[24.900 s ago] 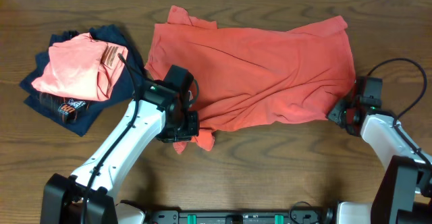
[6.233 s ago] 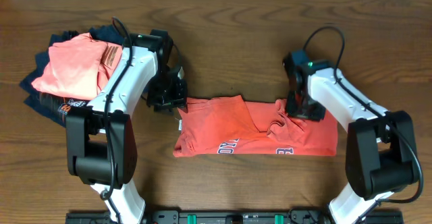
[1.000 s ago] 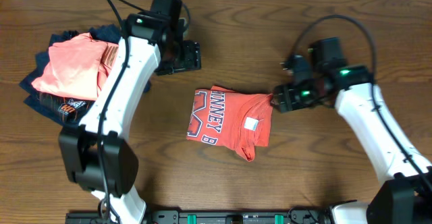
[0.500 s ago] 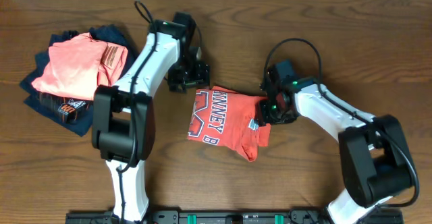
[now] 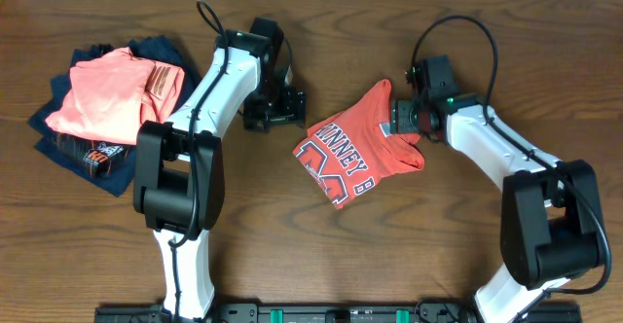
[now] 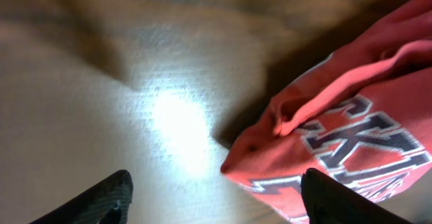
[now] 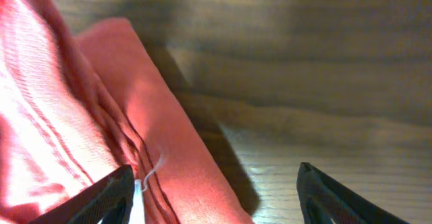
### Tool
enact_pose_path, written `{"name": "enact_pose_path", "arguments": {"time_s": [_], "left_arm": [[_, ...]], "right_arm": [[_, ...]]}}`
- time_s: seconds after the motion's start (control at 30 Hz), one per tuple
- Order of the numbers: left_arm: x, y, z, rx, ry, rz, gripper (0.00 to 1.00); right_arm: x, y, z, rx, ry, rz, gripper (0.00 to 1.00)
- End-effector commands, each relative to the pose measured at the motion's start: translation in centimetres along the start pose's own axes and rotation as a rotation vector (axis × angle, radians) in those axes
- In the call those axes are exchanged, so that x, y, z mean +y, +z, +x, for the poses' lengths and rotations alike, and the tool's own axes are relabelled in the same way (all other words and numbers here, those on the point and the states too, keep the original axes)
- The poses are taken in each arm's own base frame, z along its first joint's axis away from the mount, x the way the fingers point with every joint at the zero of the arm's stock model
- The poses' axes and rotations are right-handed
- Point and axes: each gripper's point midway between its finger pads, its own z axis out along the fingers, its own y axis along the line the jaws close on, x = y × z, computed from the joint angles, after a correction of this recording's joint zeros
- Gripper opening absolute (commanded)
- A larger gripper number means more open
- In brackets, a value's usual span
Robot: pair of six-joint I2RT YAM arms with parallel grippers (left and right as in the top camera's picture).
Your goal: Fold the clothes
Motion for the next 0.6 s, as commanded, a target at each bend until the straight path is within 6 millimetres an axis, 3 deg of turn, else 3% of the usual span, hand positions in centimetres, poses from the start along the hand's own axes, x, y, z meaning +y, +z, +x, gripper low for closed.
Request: {"name": "enact_pose_path", "arguments": {"time_s": [0.0, 0.07, 0.13, 0.2, 0.4, 0.57], "left_arm": [[-3.3, -1.0, -0.9, -0.035, 0.138, 0.195, 0.83], [-6.3, -1.8, -1.1, -0.07, 0.291, 0.367, 0.87], [-7.6, -2.2, -1.4, -0.109, 0.401, 0.426, 0.93], [-8.1, -2.2, -1.7, -0.139, 0.472, 0.425, 1.0], [-9.1, -0.8, -3.0, -0.198, 0.597, 0.418, 0.98], [-9.2, 2.1, -4.0, -0.189, 0.603, 0.421, 0.98]], "right_arm": [[-1.3, -4.0, -3.2, -0.084, -0.046, 0.083, 0.77], [-2.0, -6.5, -3.5, -0.095, -0.046, 0.121, 0.8], [-2.1, -8.8, -3.6, -0.111, -0.053, 0.116, 0.84], [-2.2, -11.1, -3.2, -0.125, -0.062, 0.115, 0.87], [-2.7, -15.8, -1.4, -0.131, -0.06, 0.11, 0.88], [-3.1, -18.3, 0.7, -0.106, -0.062, 0.11, 0.88]]}}
